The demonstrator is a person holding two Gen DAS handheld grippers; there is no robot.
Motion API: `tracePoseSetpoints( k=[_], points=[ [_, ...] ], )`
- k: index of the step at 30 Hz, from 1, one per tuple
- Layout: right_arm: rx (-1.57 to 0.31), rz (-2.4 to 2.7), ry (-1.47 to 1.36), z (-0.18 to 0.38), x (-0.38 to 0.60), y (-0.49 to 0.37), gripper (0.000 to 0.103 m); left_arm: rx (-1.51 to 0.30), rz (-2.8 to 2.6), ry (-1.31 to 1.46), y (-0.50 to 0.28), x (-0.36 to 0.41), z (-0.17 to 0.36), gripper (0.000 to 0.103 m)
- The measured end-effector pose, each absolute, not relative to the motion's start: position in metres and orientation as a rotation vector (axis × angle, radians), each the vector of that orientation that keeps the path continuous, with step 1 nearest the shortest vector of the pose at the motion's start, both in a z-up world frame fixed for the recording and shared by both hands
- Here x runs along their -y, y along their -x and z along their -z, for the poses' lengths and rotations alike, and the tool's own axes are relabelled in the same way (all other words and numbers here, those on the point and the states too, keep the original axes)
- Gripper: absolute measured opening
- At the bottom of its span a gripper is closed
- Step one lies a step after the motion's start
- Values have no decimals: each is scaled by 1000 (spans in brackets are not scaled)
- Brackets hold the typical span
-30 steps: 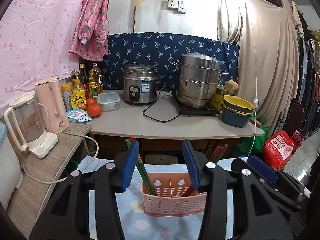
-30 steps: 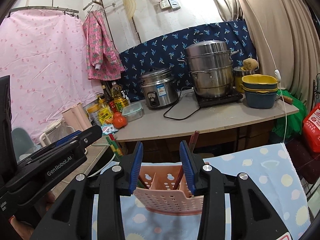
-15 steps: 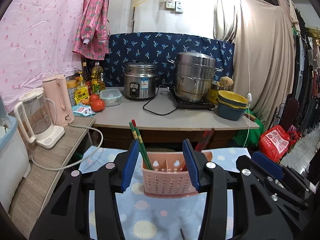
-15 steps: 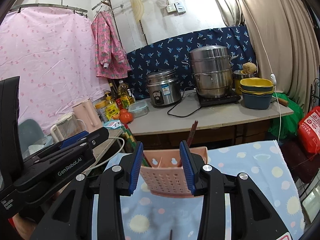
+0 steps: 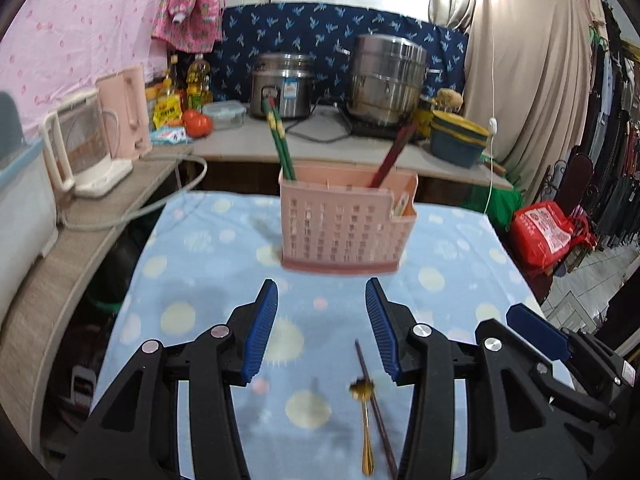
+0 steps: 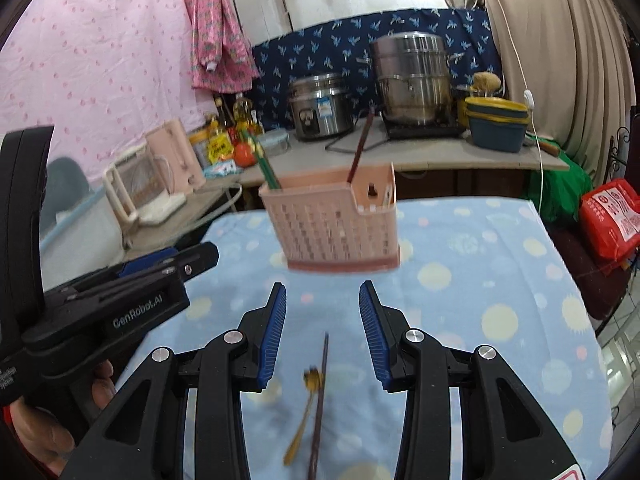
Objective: Organize utensils
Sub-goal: 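Move both open tools back down to the gold spoon and brown chopstick, then grasp the brown gold-banded chopstick with the right tool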
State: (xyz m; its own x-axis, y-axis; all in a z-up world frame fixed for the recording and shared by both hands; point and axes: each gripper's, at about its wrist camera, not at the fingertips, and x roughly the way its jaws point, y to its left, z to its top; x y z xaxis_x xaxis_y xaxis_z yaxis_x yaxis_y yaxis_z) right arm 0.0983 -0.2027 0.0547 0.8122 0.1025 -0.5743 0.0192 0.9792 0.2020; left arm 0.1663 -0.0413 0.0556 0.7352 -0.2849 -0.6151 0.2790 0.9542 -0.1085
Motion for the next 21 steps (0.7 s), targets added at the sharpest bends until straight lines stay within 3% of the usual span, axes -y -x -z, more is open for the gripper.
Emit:
tracePoseSetpoints(
  k=[11, 21],
  points=[
    [-841, -75, -172, 30, 179, -32, 38, -859, 281, 16, -107, 22, 26, 43],
    [-909, -86, -140, 66, 161, -9, 34, -950, 273, -25, -70, 19, 73, 43]
  ],
)
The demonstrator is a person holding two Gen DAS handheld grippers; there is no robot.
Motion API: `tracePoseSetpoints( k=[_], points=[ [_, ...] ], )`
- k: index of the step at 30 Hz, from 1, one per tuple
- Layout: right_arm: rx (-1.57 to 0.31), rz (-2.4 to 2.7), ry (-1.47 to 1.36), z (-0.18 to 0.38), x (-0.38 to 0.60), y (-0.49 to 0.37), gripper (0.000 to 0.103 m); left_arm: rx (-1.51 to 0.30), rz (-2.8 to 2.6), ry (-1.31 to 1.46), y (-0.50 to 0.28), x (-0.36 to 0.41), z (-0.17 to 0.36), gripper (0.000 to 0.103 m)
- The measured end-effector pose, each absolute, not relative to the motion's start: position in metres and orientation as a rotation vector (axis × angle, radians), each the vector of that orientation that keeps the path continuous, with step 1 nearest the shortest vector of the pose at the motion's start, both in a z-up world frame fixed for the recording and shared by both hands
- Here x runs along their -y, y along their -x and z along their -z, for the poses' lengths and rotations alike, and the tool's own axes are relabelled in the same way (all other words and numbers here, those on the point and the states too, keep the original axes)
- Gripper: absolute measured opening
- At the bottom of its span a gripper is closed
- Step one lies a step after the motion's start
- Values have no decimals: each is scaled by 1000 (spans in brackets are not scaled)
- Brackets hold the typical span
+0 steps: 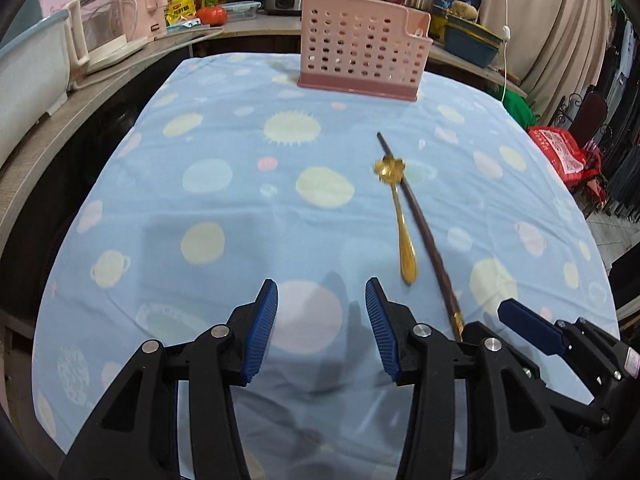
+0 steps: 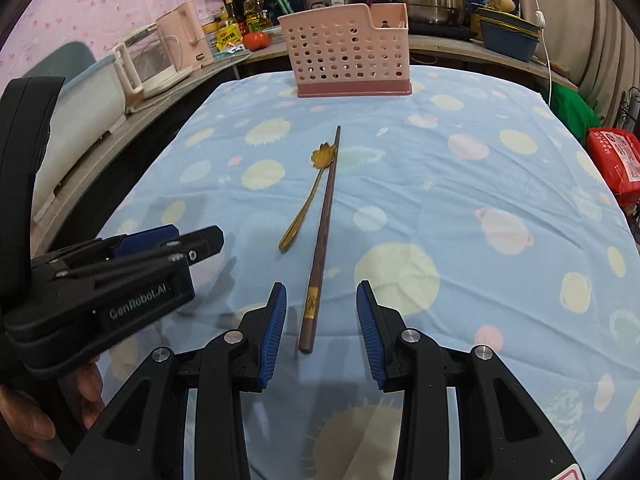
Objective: Organize utensils
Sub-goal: 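Grasp the brown gold-banded chopstick with the right tool, then grasp the gold spoon by its handle with the left tool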
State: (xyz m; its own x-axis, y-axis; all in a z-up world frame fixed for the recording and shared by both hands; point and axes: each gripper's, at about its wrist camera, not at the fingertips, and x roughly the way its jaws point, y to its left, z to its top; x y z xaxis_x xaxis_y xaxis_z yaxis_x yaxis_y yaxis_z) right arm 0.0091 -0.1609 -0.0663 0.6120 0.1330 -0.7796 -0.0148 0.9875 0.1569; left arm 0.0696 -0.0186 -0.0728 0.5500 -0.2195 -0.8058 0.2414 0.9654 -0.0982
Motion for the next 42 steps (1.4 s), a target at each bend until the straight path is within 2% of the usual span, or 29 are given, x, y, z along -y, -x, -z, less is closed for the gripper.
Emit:
tracePoseSetpoints(
  k=[4, 21, 31, 35, 42],
  points=[
    [-919, -88, -131, 72, 158, -10, 32, -962, 272, -28, -64, 16, 79, 43],
    [-930, -76, -109, 82, 156, -10, 8, -974, 271, -51, -62, 18, 87, 43],
    [-913, -44, -132, 81, 170, -3, 7, -976, 311, -43, -62, 27, 84, 44],
    [-908, -11, -165, 80, 182, -4, 7, -967, 344, -48, -63, 41, 80, 52],
    [-906, 11, -210, 81, 197, -5, 7, -971, 389, -60, -76, 68, 82, 52]
  ],
)
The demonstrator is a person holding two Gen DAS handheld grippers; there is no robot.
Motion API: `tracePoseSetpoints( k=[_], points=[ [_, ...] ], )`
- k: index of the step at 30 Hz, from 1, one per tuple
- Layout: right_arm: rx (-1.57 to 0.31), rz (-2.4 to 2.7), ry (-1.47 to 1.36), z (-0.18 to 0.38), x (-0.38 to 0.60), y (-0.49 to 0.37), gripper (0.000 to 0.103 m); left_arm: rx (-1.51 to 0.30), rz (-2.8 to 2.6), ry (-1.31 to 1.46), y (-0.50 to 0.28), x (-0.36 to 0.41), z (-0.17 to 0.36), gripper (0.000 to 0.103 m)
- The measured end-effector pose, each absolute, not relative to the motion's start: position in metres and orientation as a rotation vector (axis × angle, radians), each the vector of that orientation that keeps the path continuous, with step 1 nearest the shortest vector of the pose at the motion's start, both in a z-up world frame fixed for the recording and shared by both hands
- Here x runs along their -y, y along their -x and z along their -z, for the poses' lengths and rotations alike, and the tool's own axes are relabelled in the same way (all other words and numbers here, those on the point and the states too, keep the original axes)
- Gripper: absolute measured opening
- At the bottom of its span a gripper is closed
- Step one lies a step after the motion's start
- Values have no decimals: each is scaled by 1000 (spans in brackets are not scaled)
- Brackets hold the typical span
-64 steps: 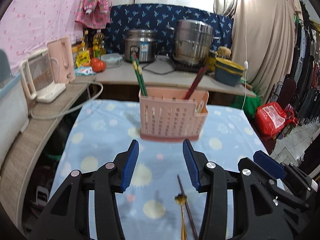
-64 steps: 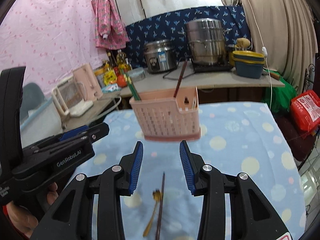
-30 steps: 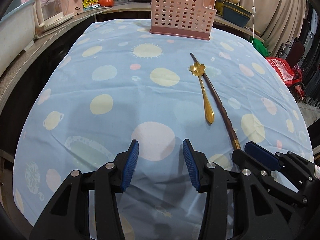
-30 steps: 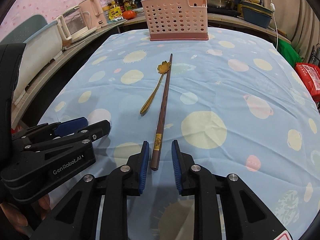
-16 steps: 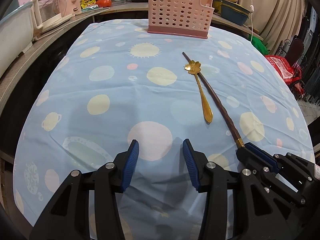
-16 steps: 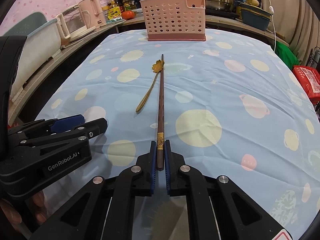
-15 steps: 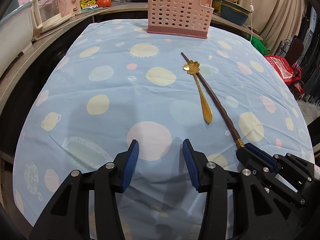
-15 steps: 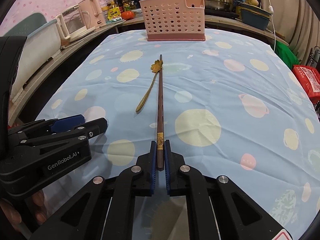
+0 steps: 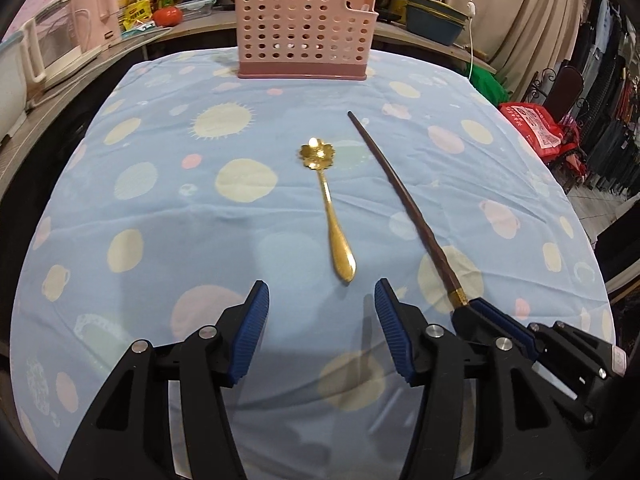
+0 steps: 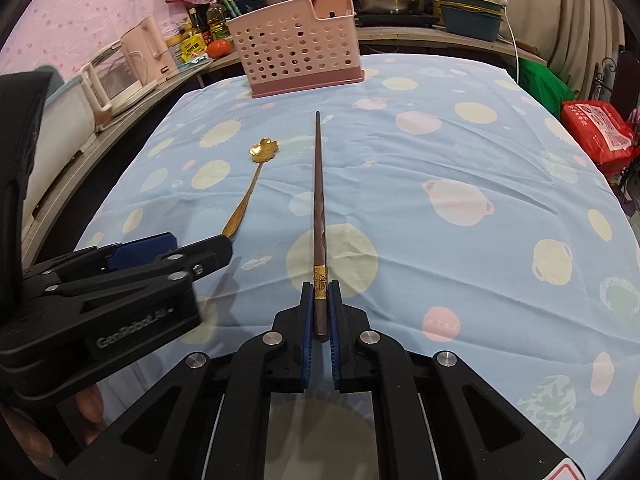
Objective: Organize utensils
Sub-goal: 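Grasp the gold spoon by its handle with the left tool, then lift the spoon while the right tool carries the chopstick over the pink holder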
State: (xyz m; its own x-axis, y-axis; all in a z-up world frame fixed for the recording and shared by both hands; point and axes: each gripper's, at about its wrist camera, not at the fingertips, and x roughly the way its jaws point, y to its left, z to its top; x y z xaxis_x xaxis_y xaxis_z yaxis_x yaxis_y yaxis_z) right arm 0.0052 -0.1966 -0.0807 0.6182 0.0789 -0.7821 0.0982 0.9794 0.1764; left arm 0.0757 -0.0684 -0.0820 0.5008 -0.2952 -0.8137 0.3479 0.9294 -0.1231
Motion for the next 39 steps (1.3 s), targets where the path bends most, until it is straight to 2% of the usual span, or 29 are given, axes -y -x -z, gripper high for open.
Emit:
tracePoseSetpoints(
  k=[4, 8, 10, 14, 26, 39],
  points=[
    [-907, 6, -221, 80, 198, -6, 7, -981, 388, -52, -84, 75, 85, 47],
    [-909, 1, -228, 81, 198, -8, 7, -983, 391, -57, -87, 79, 88, 32],
    [-910, -1, -229, 81, 197, -9, 7, -981, 393, -57, -88, 79, 87, 28],
    [-910, -2, -230, 81, 197, -9, 7, -985, 406, -46, -89, 78, 88, 11],
    [-888, -14, -227, 71, 193, -6, 7, -986, 434, 8, -77, 64, 78, 11],
    [-803, -43, -249, 31, 195, 4, 7, -892, 415, 84, -68, 37, 30, 10]
  ],
)
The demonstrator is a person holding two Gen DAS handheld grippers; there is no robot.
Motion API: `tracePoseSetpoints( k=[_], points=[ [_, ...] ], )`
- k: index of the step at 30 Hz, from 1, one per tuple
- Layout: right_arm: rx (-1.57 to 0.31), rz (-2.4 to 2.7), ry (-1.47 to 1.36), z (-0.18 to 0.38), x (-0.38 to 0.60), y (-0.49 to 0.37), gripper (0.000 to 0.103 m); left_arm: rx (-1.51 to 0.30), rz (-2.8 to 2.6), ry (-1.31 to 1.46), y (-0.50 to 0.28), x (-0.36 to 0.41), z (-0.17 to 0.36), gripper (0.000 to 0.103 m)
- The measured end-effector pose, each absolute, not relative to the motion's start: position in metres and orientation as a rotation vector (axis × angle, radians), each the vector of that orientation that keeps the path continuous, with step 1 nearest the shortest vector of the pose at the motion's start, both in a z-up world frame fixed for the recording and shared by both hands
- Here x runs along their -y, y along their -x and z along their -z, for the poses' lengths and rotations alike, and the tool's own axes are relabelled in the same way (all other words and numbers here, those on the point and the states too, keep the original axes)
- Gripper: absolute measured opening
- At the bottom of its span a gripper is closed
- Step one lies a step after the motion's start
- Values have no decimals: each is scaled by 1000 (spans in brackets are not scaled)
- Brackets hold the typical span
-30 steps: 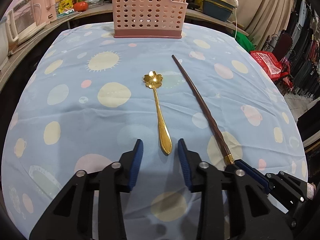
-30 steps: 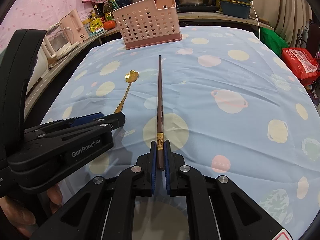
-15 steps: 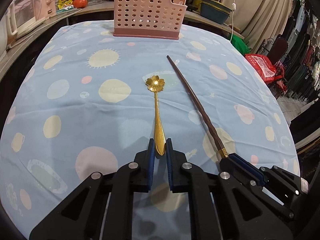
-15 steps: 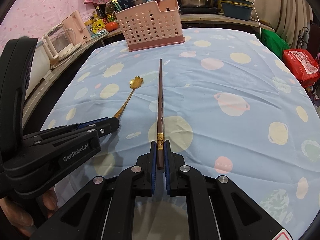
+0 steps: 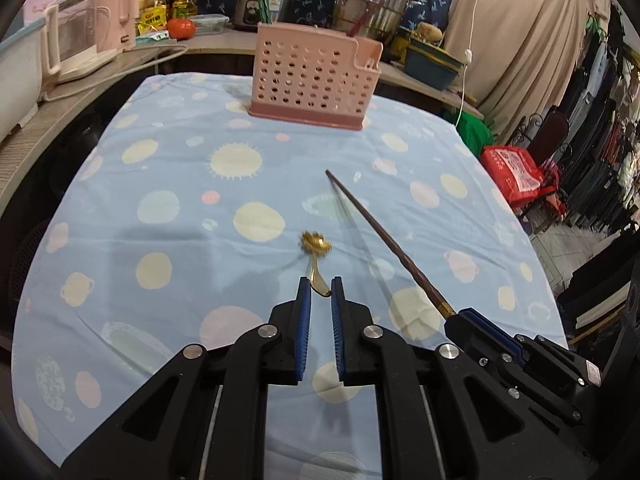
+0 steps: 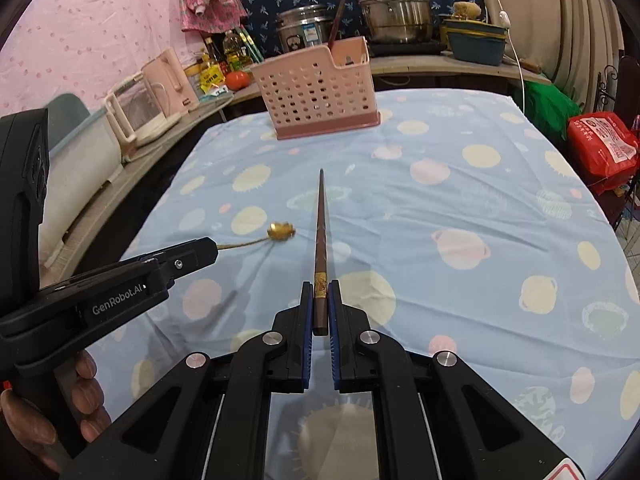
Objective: Organize utensils
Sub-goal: 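Lift the spoon while the right tool carries the chopstick over the pink holder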
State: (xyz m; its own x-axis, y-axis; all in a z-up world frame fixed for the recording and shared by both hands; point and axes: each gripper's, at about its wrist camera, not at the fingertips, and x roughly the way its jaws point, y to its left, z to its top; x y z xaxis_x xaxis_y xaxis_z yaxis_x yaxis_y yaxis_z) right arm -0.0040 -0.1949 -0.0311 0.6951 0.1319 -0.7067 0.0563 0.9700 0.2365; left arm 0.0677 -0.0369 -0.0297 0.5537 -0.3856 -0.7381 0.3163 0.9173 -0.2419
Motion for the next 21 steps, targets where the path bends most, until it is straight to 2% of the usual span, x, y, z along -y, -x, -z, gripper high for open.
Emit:
tracePoseSetpoints(
  k=[5, 21],
  points=[
    [-765, -53, -261, 13, 197, 6, 7, -852, 411, 105, -71, 30, 10, 1],
    [-685, -63, -285, -40, 202, 3, 7, -782, 408, 92, -76, 27, -33, 0]
  ],
)
